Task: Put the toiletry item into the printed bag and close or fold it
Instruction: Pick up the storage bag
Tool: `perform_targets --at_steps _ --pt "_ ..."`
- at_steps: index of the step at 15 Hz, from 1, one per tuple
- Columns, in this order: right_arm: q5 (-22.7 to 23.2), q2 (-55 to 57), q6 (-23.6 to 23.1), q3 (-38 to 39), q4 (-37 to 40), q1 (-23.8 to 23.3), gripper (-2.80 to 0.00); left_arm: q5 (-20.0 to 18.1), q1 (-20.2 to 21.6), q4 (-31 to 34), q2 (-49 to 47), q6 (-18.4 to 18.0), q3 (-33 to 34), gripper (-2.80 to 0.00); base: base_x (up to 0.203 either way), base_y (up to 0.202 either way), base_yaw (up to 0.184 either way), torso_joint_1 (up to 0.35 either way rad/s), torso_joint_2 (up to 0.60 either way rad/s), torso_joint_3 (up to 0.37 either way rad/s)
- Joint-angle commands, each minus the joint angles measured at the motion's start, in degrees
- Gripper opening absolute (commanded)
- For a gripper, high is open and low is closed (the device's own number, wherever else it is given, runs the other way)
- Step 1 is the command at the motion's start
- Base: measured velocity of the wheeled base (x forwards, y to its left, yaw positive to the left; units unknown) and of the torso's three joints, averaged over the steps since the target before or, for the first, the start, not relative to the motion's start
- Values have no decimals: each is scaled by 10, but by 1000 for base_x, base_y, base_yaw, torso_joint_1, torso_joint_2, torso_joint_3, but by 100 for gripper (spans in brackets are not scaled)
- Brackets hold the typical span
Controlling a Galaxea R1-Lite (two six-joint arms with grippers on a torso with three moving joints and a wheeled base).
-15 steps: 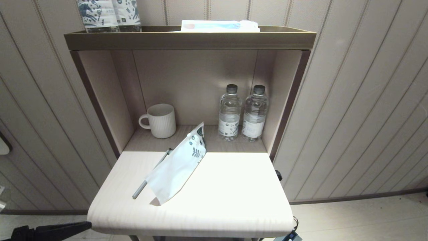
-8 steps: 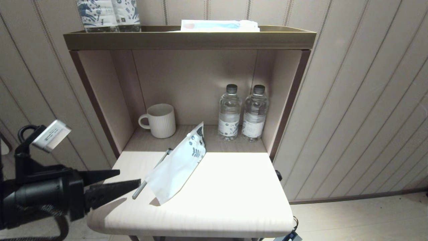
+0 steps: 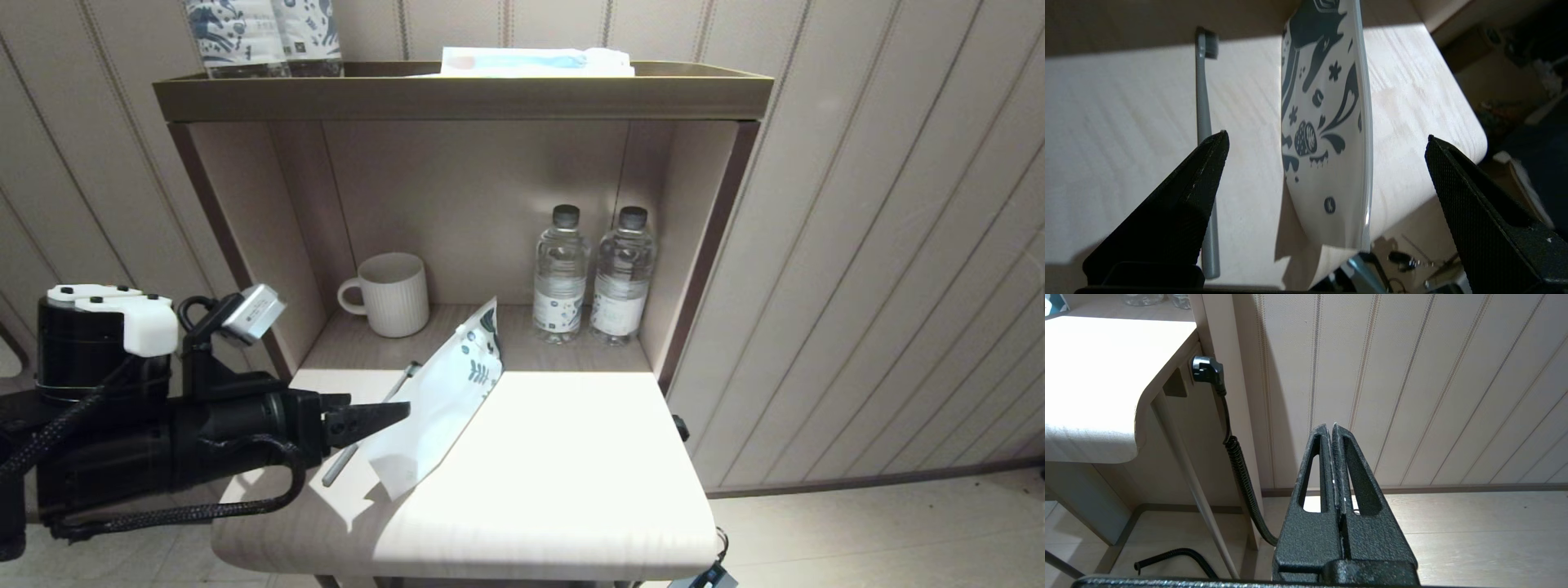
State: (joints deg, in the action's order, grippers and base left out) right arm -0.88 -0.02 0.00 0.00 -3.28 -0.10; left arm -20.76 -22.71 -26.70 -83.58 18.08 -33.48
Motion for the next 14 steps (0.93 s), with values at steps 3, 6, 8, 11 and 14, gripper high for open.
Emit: perform_targets --at_steps 3,6,8,11,14 --pt "0 0 0 0 -1 0 -280 81 -37 -83 -26 45 30 0 0 0 0 0 0 0" --pt "0 0 0 0 -1 0 -280 84 -37 -91 -26 46 56 0 0 0 0 0 0 0" --pt "0 0 0 0 -1 0 -280 85 -48 -95 -24 47 70 0 0 0 0 0 0 0" --pt "0 0 0 0 -1 0 -280 136 -101 -95 -36 59 64 0 0 0 0 0 0 0" --pt "0 0 0 0 -1 0 -280 190 -130 -102 -72 71 38 0 0 0 0 0 0 0"
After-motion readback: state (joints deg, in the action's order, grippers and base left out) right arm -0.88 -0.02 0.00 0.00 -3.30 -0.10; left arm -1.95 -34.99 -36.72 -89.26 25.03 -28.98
